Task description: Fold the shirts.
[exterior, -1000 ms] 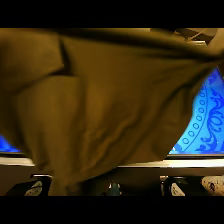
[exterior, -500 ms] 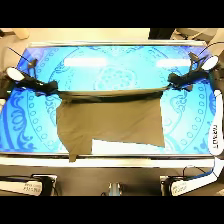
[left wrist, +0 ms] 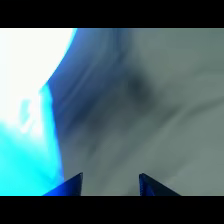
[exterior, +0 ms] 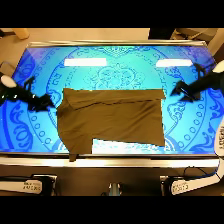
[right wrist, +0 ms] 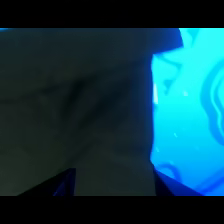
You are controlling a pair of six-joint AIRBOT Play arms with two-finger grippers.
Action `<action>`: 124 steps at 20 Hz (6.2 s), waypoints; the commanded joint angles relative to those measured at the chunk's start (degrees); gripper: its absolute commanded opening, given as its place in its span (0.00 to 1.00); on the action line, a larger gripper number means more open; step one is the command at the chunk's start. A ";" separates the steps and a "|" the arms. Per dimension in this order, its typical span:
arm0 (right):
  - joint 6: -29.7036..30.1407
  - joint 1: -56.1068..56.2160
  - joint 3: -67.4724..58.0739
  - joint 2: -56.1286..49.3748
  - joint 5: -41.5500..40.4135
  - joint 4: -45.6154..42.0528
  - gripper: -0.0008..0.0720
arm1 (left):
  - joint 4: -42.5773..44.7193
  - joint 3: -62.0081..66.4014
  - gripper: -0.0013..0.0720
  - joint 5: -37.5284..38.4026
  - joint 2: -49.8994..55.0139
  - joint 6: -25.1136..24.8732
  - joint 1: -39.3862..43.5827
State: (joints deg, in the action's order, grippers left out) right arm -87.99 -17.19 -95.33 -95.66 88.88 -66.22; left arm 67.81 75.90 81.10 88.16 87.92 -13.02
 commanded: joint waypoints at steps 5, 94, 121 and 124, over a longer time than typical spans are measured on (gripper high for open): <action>1.92 -3.30 23.74 11.56 -0.37 -3.72 0.68 | -6.56 -36.46 0.62 -14.16 -13.49 -8.17 -2.99; 0.11 10.67 10.25 4.15 -0.46 -12.17 0.71 | 4.85 4.11 0.83 6.49 1.25 -2.40 8.81; 4.17 2.12 49.96 17.68 -7.69 -10.95 0.84 | -9.35 -52.76 0.06 -16.59 -28.57 -3.48 13.33; 4.26 2.12 50.01 17.55 -11.78 -10.60 0.81 | -9.35 -52.76 0.06 -16.68 -30.58 -3.48 13.33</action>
State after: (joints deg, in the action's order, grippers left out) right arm -84.31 -15.07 -46.57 -78.02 81.36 -77.12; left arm 58.83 23.03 64.18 59.09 84.60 0.32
